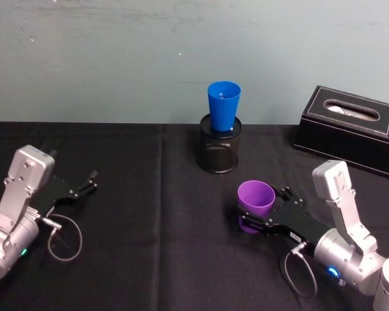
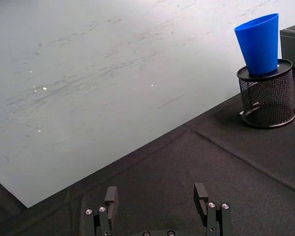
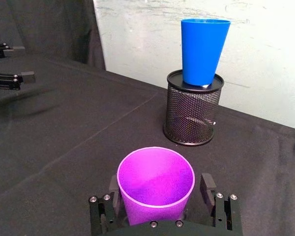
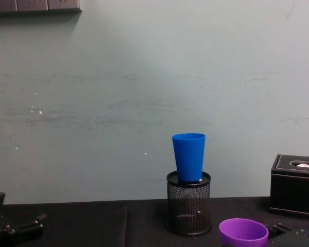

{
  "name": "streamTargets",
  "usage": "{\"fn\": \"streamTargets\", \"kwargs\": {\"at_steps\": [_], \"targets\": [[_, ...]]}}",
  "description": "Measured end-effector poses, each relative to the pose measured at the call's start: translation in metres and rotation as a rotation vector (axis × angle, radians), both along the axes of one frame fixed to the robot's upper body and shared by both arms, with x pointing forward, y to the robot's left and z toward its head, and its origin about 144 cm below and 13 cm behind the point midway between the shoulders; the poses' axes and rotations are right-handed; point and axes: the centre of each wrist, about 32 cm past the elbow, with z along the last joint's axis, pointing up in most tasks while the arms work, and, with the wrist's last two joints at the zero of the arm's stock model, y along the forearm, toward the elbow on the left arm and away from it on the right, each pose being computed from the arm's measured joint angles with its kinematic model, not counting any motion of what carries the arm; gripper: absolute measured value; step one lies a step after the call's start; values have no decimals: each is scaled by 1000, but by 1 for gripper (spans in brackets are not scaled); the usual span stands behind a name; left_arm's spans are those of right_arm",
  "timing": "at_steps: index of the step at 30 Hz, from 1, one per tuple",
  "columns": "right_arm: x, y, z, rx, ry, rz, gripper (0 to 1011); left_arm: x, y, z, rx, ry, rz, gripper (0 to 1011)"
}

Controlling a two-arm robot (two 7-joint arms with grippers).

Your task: Pick up one cup with a gripper and tap it against the other cup.

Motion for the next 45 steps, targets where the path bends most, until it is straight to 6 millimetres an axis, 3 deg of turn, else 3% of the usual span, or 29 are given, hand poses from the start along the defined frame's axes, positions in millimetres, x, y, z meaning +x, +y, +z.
{"fn": "streamTargets", "kwargs": {"at_steps": [29,39,45], "targets": [[7,3,1,-7,-13,17,998,0,0,0,0,0,0,1011],[7,3,1,-6,-13,17,794,0,0,0,0,0,0,1011],[7,3,1,-7,-13,16,763,0,0,0,0,0,0,1011]]}}
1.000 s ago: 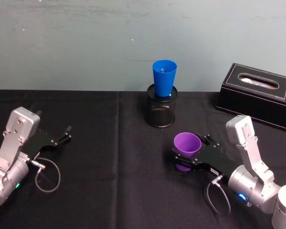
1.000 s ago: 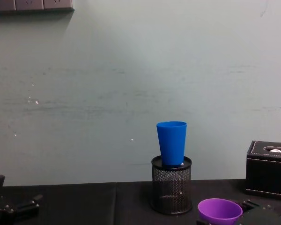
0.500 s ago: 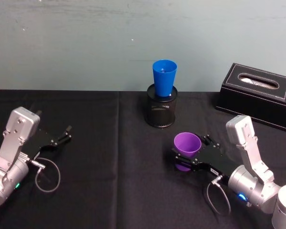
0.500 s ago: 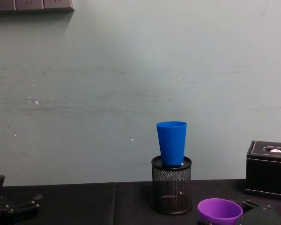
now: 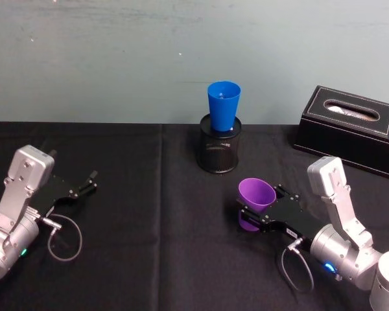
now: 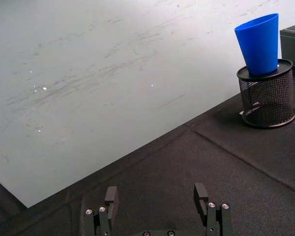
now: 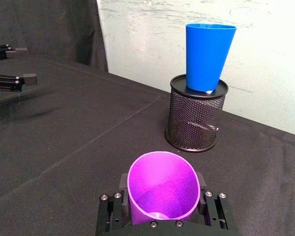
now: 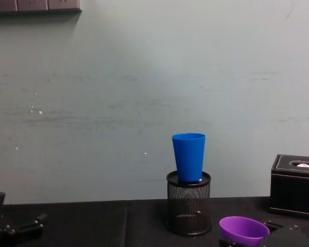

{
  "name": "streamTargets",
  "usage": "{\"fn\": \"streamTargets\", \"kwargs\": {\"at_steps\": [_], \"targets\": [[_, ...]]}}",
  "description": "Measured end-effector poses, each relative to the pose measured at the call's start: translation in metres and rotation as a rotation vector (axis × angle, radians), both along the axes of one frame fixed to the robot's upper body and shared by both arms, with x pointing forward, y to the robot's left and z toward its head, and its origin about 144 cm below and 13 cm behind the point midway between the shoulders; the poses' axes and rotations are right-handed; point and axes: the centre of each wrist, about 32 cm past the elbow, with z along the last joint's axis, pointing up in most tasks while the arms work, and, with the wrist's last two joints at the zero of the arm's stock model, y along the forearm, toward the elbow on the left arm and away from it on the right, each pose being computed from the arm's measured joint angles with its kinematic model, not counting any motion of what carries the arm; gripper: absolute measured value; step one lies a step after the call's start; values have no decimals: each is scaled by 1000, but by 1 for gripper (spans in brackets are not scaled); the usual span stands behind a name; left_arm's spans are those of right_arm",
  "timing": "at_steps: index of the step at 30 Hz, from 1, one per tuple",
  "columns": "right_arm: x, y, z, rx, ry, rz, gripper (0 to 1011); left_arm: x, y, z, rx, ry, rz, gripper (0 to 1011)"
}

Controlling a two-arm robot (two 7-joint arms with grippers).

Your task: Pick up one cup with a gripper and tap it against the other cup.

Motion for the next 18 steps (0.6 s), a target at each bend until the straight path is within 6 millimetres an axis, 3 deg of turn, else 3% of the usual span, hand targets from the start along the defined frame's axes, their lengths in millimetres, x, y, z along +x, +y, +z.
{"fn": "streamTargets", "kwargs": {"at_steps": [18], "targets": [[0,0,0,0,0,-1,739,0,0,0,0,0,0,1012]]}}
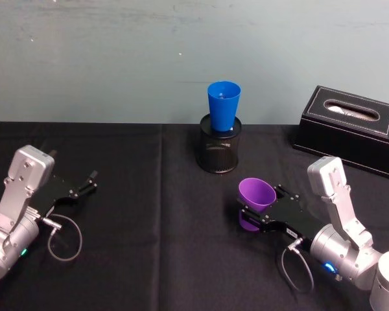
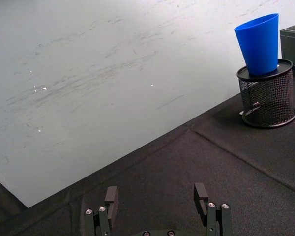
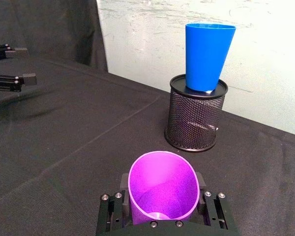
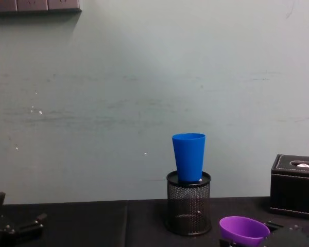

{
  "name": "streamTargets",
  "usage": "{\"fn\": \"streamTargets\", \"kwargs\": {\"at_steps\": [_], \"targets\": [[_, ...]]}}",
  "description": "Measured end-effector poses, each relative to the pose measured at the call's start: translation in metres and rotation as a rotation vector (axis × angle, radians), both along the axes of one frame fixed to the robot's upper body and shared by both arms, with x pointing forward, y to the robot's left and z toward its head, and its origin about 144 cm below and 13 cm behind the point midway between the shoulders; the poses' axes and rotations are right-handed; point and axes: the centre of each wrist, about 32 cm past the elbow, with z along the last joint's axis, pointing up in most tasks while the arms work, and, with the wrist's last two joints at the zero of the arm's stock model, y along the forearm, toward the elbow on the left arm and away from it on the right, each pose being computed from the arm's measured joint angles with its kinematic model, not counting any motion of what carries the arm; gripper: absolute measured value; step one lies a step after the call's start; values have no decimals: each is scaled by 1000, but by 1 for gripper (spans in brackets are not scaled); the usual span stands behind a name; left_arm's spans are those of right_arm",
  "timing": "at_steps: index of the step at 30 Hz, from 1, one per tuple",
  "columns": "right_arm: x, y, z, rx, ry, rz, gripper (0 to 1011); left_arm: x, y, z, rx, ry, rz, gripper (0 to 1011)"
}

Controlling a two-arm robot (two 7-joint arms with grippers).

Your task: Pick up one cup with a gripper and tap it against the other cup.

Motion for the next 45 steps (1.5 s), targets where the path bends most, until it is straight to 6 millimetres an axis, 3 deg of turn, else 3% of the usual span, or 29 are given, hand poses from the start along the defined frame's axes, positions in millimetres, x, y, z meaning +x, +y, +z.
{"fn": "streamTargets", "kwargs": {"at_steps": [22,45], "targets": [[0,0,1,5,-4,4,739,0,0,0,0,0,0,1011],[-4,-7,16,58,-133,-17,739,0,0,0,0,0,0,1011]]}}
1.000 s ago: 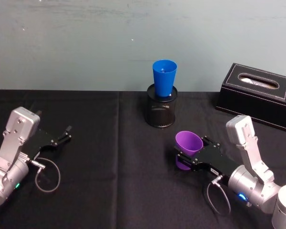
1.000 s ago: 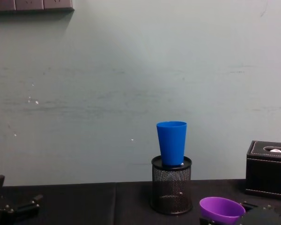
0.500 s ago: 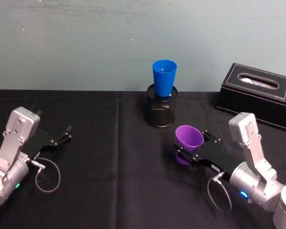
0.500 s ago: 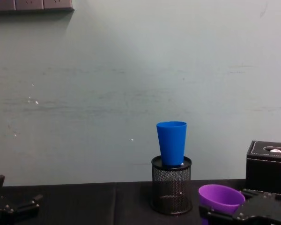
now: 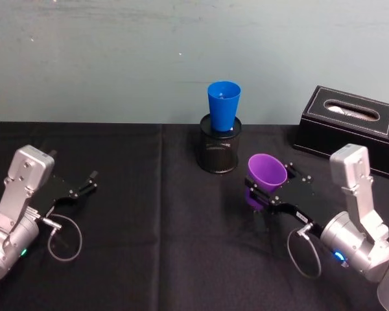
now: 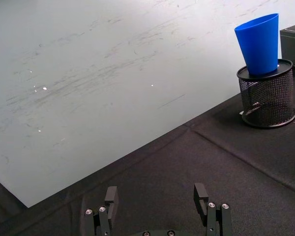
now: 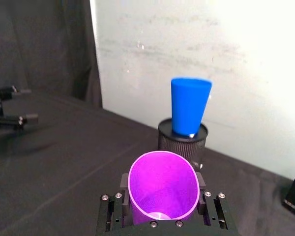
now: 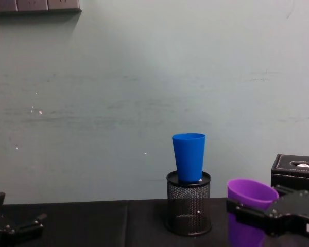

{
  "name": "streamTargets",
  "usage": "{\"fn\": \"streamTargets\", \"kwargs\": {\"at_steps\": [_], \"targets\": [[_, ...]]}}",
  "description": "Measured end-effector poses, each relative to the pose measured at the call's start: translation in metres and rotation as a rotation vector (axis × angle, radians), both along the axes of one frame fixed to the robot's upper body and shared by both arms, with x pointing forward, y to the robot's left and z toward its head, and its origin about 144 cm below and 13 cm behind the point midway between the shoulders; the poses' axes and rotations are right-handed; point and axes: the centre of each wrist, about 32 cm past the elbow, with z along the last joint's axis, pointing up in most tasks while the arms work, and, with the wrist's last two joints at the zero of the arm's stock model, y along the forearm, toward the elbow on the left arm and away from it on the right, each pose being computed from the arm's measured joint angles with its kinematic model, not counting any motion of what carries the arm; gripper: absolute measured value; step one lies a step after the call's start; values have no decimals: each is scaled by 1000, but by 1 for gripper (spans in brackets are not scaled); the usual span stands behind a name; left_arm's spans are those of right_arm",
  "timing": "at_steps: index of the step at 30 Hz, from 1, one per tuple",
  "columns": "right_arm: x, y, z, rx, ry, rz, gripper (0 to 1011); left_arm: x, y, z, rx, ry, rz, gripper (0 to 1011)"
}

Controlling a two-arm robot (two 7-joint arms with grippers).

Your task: Pick up one cup with a gripper and tap it against the other cup.

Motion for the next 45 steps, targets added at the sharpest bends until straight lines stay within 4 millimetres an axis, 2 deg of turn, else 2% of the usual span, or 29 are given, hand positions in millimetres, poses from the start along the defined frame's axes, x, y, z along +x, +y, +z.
{"fn": "streamTargets", "kwargs": {"at_steps": [10,37,45], "targets": [[-4,-4,10,40,-86,2,739,0,0,0,0,0,0,1012],[-4,-4,11,39,-95,1,739,0,0,0,0,0,0,1012],[8,-6,8,61,-75,-3,739,0,0,0,0,0,0,1011]]}}
